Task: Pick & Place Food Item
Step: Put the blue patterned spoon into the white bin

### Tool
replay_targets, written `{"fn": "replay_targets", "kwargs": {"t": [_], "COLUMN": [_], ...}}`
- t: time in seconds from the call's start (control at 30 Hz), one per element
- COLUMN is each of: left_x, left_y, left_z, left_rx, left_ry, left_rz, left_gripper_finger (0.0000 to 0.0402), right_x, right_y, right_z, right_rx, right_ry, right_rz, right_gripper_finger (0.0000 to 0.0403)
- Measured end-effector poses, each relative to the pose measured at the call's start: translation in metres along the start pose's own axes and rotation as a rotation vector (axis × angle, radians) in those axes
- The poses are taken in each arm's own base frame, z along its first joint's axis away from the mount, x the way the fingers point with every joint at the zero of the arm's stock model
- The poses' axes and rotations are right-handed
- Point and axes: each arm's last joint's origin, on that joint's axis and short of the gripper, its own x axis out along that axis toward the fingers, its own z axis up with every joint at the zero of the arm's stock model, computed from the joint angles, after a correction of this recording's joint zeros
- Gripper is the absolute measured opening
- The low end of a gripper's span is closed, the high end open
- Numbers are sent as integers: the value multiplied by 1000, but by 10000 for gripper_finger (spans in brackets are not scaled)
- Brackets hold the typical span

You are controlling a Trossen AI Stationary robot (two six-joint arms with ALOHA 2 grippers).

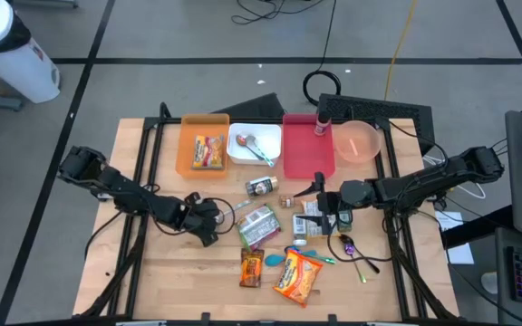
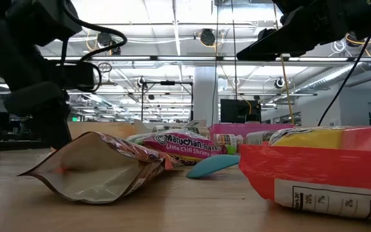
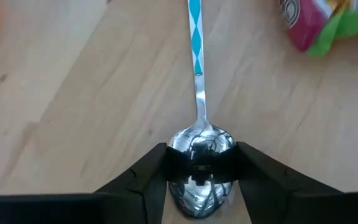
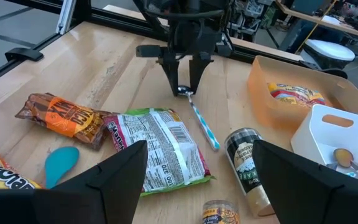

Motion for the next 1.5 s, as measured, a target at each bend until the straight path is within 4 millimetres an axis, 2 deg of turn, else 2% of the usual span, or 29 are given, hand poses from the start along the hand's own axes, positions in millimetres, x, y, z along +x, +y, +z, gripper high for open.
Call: {"fn": "replay_targets", "kwargs": {"t": [0.2, 0.5, 0.73, 0.97, 1.13, 1.3, 1.5], "left_x": [-22, -53, -70, -82, -83, -85, -88], "left_y": [11, 25, 29, 22, 20, 18, 16], "left_z": [1, 7, 14, 26, 35, 41, 47], "left_rx": [-31, -56, -39, 22, 26, 37, 47], "left_ry": [-8, -110, -221, -340, -338, -333, -369], "left_rz": [14, 14, -35, -173, -325, -452, -533], "left_gripper_finger": [167, 173, 175, 176, 176, 167, 174], "right_x": [0, 0, 0, 23, 42, 52, 61], "right_y": [0, 0, -1, 15, 32, 36, 34], "right_z": [0, 1, 5, 1, -7, -4, 6], "right_rx": [0, -4, -91, -355, -535, -603, -631], "right_ry": [0, -5, -49, -114, -188, -302, -322], "right_rz": [0, -1, -10, 7, 10, -44, -48], "right_gripper_finger": [281, 281, 281, 281, 281, 281, 281]}}
